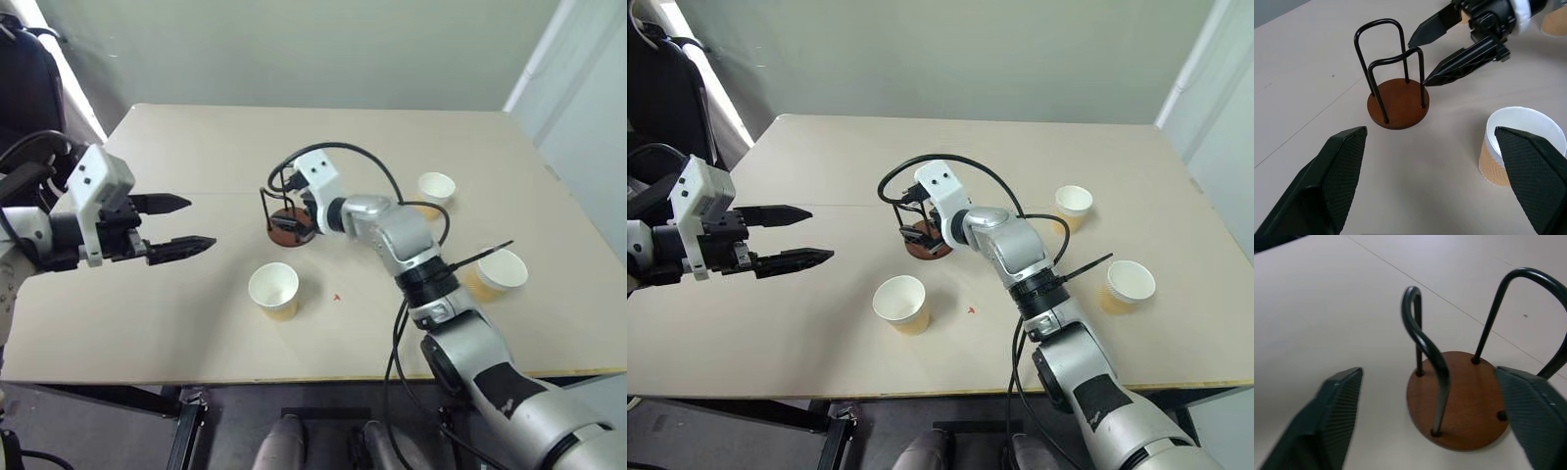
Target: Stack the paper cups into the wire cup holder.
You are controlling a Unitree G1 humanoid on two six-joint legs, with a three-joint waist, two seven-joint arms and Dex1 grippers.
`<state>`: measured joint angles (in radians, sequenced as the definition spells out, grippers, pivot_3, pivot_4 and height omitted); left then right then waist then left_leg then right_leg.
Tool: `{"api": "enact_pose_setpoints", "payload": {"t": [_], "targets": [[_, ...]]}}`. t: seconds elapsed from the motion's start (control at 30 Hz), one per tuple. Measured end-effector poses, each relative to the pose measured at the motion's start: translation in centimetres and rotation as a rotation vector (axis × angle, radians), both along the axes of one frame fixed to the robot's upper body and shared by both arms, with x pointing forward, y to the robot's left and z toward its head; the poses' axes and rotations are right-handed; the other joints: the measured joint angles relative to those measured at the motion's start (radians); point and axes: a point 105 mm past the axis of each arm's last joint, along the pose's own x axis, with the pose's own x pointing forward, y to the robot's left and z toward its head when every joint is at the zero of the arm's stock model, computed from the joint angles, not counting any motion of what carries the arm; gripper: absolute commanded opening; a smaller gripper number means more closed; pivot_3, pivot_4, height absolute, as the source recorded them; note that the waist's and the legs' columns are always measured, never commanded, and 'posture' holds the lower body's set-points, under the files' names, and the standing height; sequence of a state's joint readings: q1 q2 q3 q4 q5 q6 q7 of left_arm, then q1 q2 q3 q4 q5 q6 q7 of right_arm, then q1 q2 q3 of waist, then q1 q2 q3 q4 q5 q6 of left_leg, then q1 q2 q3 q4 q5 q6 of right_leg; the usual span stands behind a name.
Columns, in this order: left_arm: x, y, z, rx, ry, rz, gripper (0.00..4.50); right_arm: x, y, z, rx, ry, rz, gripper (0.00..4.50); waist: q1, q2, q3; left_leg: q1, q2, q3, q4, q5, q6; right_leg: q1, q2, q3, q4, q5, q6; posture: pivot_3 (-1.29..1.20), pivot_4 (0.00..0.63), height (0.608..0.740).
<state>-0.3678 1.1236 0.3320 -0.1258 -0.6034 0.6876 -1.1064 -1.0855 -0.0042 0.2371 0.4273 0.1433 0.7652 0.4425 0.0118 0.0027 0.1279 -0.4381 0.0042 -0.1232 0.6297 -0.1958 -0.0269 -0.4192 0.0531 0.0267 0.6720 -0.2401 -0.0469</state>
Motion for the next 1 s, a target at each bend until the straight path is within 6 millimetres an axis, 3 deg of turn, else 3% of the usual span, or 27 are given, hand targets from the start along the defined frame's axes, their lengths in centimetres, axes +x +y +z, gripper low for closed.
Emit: {"api": "enact_pose_setpoints", "payload": {"t": [0.27,0.3,0.47,0.57,0.7,0.77,1.0], "targets": [[-0.5,0.2,0.5,0.013,-0.016,0.013,4.5,0.6,0.5,-0.7,-0.01,-0.021,-0.002,0.23,0.0,0.0,0.0,0.0,0.0,0.0,0.0,0.0,-0.001,-0.001,0.0,0.0,0.003,-0.001,-0.002,0.0,0.15,0.74],[-0.5,0.2,0.6,0.013,-0.018,0.014,4.5,0.6,0.5,-0.6,-0.013,-0.026,-0.002,0.05,0.0,0.0,0.0,0.0,0.0,0.0,0.0,0.0,-0.002,-0.001,0.0,0.0,0.004,-0.001,-0.002,0.0,0.15,0.74],[-0.5,0.2,0.6,0.014,-0.019,0.015,4.5,0.7,0.2,-0.3,-0.02,-0.033,0.037,0.05,0.001,0.0,0.0,0.0,0.0,0.0,0.0,0.0,-0.002,-0.002,0.0,-0.001,0.005,-0.002,-0.003,0.0,0.15,0.74],[-0.5,0.2,0.6,0.014,-0.02,0.016,4.5,0.7,-1.3,0.5,-0.027,-0.049,0.073,0.05,0.002,0.0,0.0,-0.001,0.0,0.0,0.0,0.0,-0.002,-0.002,0.0,-0.001,0.005,-0.002,-0.003,0.0,0.15,0.74],[-0.4,0.2,0.7,0.014,-0.021,0.013,4.5,0.2,-6.3,3.9,-0.069,-0.144,0.143,0.05,0.009,-0.001,0.0,-0.002,0.0,0.0,0.001,0.0,-0.003,-0.002,0.0,-0.001,0.004,-0.002,-0.003,0.0,0.15,0.74],[-0.2,-0.1,0.8,0.015,-0.024,0.0,4.5,-0.7,-8.2,4.5,-0.095,-0.17,0.179,0.05,0.008,-0.002,-0.001,-0.001,0.001,0.0,0.0,0.0,-0.003,0.0,0.0,-0.001,0.005,-0.002,-0.003,0.0,0.15,0.74],[0.2,-0.3,0.9,0.012,-0.022,-0.017,4.5,-5.8,-10.6,1.6,-0.176,-0.064,0.389,0.05,-0.007,-0.002,-0.001,0.003,0.002,0.001,0.0,0.002,-0.004,0.001,0.002,-0.001,0.006,-0.002,-0.003,0.0,0.15,0.74]]}}
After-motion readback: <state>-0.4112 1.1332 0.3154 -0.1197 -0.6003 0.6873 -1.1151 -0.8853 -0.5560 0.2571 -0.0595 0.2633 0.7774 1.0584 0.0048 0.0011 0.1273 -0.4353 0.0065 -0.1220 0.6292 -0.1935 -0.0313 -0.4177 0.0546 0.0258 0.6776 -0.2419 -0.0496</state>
